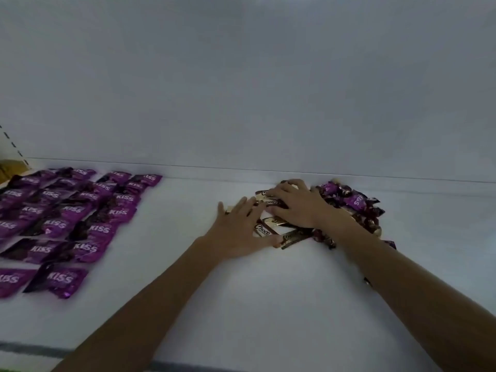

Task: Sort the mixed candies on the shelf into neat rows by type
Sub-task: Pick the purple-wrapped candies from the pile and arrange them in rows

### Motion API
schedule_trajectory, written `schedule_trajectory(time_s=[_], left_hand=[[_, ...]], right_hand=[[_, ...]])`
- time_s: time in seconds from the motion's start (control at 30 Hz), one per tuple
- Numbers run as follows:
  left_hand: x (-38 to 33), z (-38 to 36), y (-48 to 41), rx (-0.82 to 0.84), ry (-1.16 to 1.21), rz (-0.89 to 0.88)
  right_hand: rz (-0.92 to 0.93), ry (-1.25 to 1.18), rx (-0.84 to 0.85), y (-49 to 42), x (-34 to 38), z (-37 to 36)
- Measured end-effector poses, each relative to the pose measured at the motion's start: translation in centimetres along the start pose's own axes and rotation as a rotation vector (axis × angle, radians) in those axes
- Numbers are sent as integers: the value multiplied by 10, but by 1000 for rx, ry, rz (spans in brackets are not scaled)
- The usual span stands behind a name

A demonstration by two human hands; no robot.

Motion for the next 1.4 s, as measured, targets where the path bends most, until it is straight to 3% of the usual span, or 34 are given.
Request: schedule_trajectory(time_s=[0.17, 0.3, 0.4, 0.5, 0.57, 0.67, 0.73, 0.87, 1.03, 1.17, 1.27, 1.4], left_hand=[[-50, -10, -25, -87, 92, -163], [-78, -14, -35, -119, 176, -180], [-97, -15, -38, -83, 215, -225], [-112, -13, -40, -164, 355, -297], [-114, -15, -41, -255, 387, -330], [-113, -12, -41, -507, 282, -389], [-119, -7, -46, -590, 221, -435], [-143, -1, -57, -414, 121, -458], [-161, 7, -69, -198, 70, -286], [-175, 11, -74, -99, 15, -183], [-186, 10, -74, -134, 56, -162], [-184, 14, -69, -335, 162, -127]], right_hand=[[-33, -51, 34, 25, -42, 7], [-139, -585, -45, 65, -64, 43], [-233, -739, -229, 92, -85, 71], [-419, -677, -397, 117, -111, 72], [-491, -602, -406, 134, -126, 61], [-450, -506, -347, 147, -139, 50], [-375, -452, -320, 144, -141, 48], [-279, -482, -357, 136, -145, 41], [-338, -833, -574, 134, -176, 41], [-393, -741, -384, 131, -200, 38], [-366, -736, -348, 121, -202, 38], [-287, -679, -384, 103, -196, 44]])
Point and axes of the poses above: each hand's wrist, its own y-axis away from the middle knuckle, its own z-axis out of the back of the hand, x = y × z, the point moved 1 cm from there along -y, towards the middle knuckle, and after that the axes turned 10 degrees about -z, right-handed, at the moved point
